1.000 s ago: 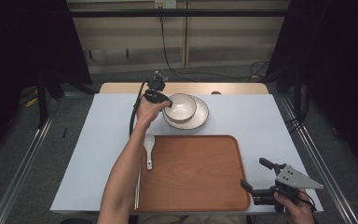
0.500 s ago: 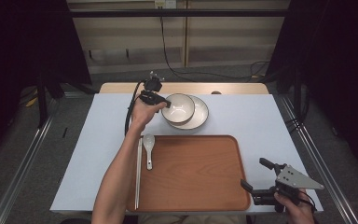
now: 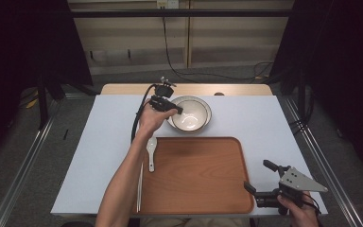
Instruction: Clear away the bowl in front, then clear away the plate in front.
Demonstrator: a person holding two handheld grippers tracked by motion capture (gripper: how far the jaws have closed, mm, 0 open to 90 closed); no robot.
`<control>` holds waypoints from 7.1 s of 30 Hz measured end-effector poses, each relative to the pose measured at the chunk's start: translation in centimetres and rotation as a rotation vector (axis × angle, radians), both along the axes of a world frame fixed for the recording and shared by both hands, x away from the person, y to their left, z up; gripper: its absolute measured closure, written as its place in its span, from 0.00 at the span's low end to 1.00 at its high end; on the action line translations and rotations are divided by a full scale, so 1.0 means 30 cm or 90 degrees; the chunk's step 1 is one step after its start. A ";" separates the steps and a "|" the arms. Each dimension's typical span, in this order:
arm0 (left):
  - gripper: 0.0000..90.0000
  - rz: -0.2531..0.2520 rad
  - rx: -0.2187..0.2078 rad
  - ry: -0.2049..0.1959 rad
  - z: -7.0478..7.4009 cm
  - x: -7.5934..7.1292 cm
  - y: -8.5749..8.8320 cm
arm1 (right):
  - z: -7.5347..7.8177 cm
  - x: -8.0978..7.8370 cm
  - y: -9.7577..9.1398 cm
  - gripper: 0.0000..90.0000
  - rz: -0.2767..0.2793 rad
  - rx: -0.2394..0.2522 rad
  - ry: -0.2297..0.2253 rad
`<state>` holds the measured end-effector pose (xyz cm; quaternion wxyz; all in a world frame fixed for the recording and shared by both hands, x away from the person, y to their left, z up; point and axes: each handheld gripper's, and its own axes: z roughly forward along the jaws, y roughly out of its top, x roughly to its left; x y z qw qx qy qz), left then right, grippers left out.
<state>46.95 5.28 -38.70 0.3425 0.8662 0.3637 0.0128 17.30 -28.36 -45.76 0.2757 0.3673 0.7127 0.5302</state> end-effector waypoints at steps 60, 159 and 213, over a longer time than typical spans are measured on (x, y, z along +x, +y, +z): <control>0.92 -0.080 0.028 0.088 -0.139 -0.090 -0.424 | -0.006 -0.001 0.005 0.01 0.007 0.008 -0.006; 0.08 0.164 0.015 -0.079 -0.190 0.093 0.066 | -0.009 -0.001 0.001 0.01 0.019 0.010 0.000; 0.65 0.203 0.002 0.066 -0.276 0.154 0.064 | -0.012 -0.003 0.008 0.01 0.030 0.001 0.004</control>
